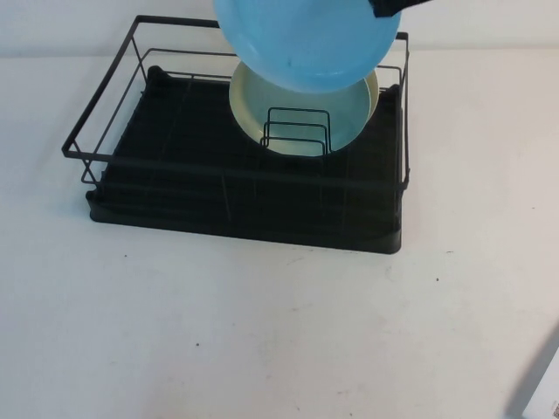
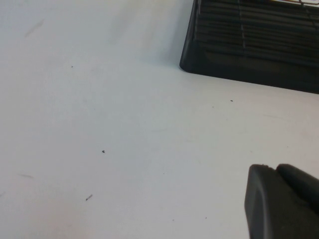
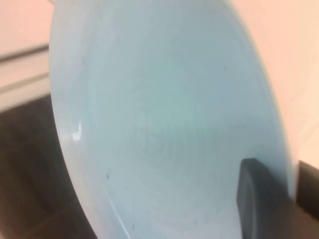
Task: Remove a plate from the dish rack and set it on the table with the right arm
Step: Place the plate from the table
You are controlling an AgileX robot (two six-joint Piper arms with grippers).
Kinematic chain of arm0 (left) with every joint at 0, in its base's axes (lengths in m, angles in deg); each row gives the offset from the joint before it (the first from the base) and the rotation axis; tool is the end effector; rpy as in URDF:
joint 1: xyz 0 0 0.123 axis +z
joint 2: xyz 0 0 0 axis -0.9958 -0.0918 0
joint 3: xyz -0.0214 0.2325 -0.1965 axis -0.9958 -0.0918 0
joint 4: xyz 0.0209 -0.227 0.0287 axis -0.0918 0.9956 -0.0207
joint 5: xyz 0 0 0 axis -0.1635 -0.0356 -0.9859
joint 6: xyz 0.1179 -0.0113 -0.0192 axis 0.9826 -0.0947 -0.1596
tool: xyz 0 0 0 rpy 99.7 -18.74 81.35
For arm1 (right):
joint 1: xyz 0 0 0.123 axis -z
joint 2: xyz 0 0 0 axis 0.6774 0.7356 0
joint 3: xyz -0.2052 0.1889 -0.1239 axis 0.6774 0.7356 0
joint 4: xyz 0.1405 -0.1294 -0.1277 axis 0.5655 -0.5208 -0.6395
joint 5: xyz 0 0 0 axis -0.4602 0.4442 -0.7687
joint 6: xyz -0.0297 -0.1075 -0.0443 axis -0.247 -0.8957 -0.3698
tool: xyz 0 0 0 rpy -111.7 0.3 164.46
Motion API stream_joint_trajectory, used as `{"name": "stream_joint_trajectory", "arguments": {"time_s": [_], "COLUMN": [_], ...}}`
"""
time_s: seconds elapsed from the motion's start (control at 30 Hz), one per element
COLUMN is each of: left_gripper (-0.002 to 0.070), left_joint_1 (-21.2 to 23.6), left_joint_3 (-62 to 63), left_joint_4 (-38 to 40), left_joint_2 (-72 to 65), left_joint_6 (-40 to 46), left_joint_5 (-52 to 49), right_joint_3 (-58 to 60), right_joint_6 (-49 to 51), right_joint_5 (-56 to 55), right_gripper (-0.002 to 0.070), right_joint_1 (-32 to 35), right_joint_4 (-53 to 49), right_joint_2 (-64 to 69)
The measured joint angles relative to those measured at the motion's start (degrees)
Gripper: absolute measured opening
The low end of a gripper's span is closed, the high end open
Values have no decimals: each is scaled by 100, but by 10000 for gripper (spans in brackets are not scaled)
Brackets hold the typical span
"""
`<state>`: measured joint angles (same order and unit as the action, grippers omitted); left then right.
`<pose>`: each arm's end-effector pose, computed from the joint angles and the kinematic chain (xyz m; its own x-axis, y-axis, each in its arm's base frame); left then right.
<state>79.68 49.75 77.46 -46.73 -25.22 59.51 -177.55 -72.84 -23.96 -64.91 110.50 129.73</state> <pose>0.0385 -0.0013 0.1662 -0.2722 0.0153 -0.9621 0.0686 0.9976 -0.0035 0.3755 0.1785 0.4285 -0.1414 -0.4197 -0.8966 -0.6220 0.7422 -0.2493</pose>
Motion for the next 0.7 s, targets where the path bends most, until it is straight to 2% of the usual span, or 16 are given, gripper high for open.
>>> {"name": "stream_joint_trajectory", "arguments": {"time_s": [0.27, 0.5, 0.7], "left_gripper": [-6, -6, -6], "left_joint_1": [0, 0, 0], "left_joint_3": [0, 0, 0], "left_joint_4": [0, 0, 0], "left_joint_2": [0, 0, 0], "left_joint_6": [0, 0, 0], "left_joint_5": [0, 0, 0], "right_joint_3": [208, 1699, 3132], "right_joint_6": [1354, 2268, 3221], "right_joint_5": [1710, 1541, 1193], "right_gripper": [48, 48, 48], "right_joint_1": [0, -157, -332], "right_joint_4": [-9, -9, 516], "right_joint_2": [-615, -1429, -2193]}}
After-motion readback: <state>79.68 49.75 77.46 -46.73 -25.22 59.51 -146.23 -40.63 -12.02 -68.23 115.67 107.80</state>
